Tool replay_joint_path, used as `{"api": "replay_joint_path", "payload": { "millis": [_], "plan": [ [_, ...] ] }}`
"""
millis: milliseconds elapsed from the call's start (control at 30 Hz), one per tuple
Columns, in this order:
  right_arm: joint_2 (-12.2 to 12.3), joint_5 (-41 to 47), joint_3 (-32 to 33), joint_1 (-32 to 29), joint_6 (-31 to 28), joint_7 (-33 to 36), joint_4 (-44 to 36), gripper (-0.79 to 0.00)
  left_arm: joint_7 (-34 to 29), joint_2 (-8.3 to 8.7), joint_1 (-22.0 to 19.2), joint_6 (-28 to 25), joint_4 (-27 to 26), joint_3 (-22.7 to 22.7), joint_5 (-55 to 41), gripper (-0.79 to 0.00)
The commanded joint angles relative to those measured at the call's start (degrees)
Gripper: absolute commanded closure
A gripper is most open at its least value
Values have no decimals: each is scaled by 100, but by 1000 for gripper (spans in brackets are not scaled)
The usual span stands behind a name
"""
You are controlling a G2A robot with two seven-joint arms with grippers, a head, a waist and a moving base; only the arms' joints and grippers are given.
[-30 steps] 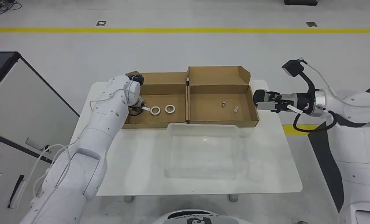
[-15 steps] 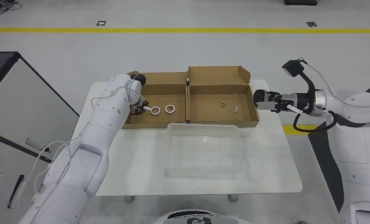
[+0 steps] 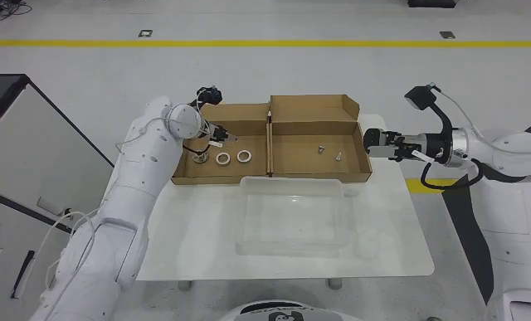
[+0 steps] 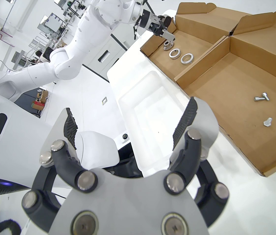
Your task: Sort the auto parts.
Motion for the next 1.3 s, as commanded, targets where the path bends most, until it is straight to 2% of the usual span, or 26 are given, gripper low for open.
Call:
{"api": "replay_joint_path", "payload": {
  "millis": [0, 133, 300, 467, 600, 800, 833, 1267],
  "plan": [
    [0, 0, 0, 0, 0, 0, 0, -785, -260, 79, 222, -159, -577, -233, -251, -785],
    [0, 0, 0, 0, 0, 0, 0, -785, -706, 214, 644, -545, -1574, -685, -985, -785],
    [0, 0, 0, 0, 0, 0, 0, -785, -1287, 357, 1064, -1089, -2456, -1193, -2291, -785],
    [0, 0, 0, 0, 0, 0, 0, -785, -1281, 566, 1364, -1096, -3143, -1361, -3389, -785],
    [0, 0, 0, 0, 0, 0, 0, -785, -1255, 820, 1511, -1124, -3570, -1356, -4431, -785],
    [0, 0, 0, 0, 0, 0, 0, -785, -1141, 1277, 1560, -1239, -3875, -1157, -5612, -785],
    [0, 0, 0, 0, 0, 0, 0, -785, -1123, 1302, 1558, -1257, -3893, -1138, -5664, -785],
    [0, 0, 0, 0, 0, 0, 0, -784, -1123, 1302, 1558, -1257, -3893, -1138, -5663, -785]
  ]
}}
